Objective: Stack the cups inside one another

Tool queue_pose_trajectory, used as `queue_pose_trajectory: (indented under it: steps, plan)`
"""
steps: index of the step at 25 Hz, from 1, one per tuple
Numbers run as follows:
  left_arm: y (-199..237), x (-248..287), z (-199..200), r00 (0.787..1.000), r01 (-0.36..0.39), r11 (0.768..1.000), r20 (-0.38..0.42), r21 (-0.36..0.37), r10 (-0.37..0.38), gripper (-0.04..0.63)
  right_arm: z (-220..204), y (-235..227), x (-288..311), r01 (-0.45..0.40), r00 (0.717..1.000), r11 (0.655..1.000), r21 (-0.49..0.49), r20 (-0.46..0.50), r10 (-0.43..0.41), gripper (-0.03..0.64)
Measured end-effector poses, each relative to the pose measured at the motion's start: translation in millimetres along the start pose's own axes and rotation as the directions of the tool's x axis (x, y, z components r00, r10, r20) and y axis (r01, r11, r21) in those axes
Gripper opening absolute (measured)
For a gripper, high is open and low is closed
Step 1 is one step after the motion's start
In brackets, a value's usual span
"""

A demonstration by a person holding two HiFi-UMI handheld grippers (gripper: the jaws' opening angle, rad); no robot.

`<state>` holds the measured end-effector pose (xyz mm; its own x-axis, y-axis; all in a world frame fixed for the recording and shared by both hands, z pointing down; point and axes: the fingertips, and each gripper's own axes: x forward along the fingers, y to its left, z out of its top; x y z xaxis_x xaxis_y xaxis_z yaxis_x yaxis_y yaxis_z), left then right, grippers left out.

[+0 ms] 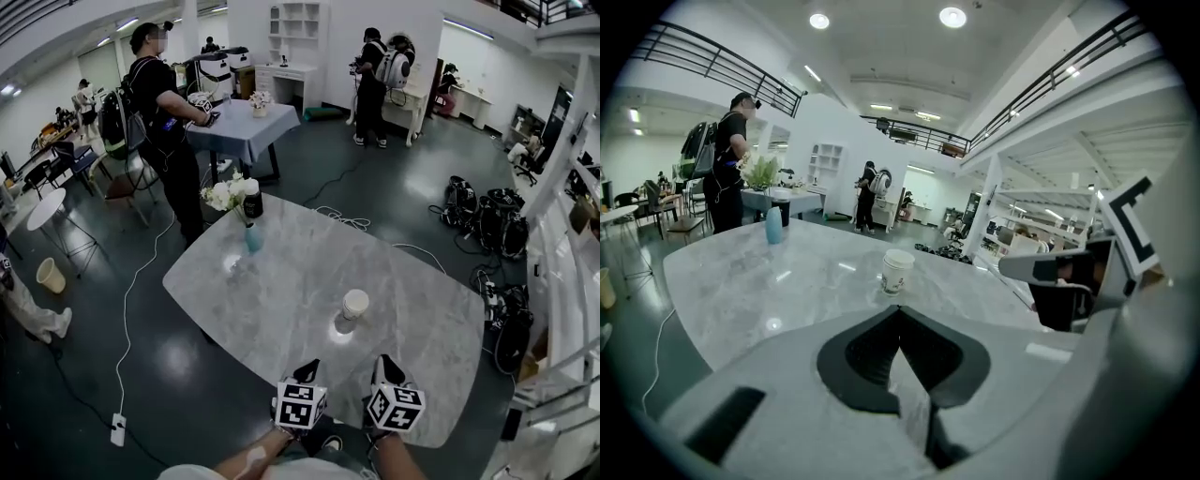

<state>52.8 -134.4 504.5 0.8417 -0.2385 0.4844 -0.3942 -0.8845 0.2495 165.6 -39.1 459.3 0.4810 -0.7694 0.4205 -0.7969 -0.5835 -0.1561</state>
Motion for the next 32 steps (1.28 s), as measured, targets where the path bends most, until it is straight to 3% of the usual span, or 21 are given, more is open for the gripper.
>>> queue_pose_trajectory:
  steps: [7,19,32]
  plan:
    - [-29,-12,4,0.999,0.001,0.999,0.047,0.044,-0.003,-0.005,5,-16,-28,-0.008,0.999,1.0,-0.013,0.038,0.008,0.02]
    - [-85,-54,-36,0.994,-0.1,0.995,0.048,0.024,0.099,-0.005,-33,-37,-96,-0.123,0.992,0.992,-0.04,0.011,0.124,0.02]
    - [-108,-65,-42,0.987,-0.148,0.989,0.063,0.008,0.147,-0.005,-33,-38,-108,-0.219,0.976,0.973,-0.067,0.001,0.22,0.02]
